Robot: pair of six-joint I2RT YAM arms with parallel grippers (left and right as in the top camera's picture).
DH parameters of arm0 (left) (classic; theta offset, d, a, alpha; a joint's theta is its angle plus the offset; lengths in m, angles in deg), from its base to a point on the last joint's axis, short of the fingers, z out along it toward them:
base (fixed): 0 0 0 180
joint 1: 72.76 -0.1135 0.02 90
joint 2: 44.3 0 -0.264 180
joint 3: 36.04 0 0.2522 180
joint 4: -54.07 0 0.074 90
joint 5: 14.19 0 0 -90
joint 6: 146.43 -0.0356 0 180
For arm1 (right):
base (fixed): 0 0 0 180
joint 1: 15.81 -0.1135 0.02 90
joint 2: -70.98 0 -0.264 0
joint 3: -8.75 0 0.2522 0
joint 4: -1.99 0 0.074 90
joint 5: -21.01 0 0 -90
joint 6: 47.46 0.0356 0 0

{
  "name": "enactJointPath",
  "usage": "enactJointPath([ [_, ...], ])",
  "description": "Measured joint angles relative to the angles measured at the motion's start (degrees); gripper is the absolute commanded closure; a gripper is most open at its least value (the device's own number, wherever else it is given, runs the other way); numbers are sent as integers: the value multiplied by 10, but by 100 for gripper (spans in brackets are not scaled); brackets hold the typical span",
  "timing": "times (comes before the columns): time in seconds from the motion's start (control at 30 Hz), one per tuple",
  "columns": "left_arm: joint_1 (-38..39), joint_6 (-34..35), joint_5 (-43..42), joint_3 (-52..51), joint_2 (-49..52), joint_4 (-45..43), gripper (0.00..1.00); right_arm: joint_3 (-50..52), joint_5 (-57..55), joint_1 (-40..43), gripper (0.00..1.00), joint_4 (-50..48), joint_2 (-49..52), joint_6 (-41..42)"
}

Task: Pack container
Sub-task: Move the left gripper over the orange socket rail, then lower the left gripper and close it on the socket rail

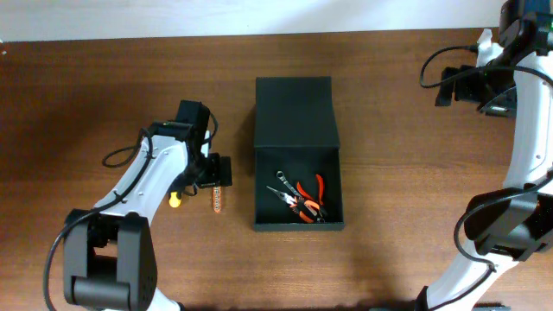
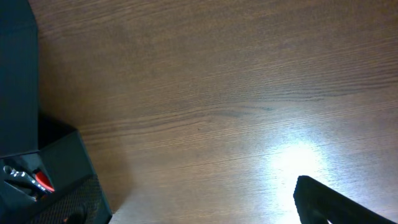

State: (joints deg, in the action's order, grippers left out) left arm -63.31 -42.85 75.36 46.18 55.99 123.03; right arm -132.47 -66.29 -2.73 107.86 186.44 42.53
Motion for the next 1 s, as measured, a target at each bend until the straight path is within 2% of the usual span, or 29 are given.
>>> enactJointPath([
  [0.23,1,-5,-9,24,10,-5,1,0,0,0,1,0,0,0],
  [0.5,5,2,6,59,89,27,1,0,0,0,1,0,0,0],
  [1.0,15,10,24,76,118,11,1,0,0,0,1,0,0,0],
])
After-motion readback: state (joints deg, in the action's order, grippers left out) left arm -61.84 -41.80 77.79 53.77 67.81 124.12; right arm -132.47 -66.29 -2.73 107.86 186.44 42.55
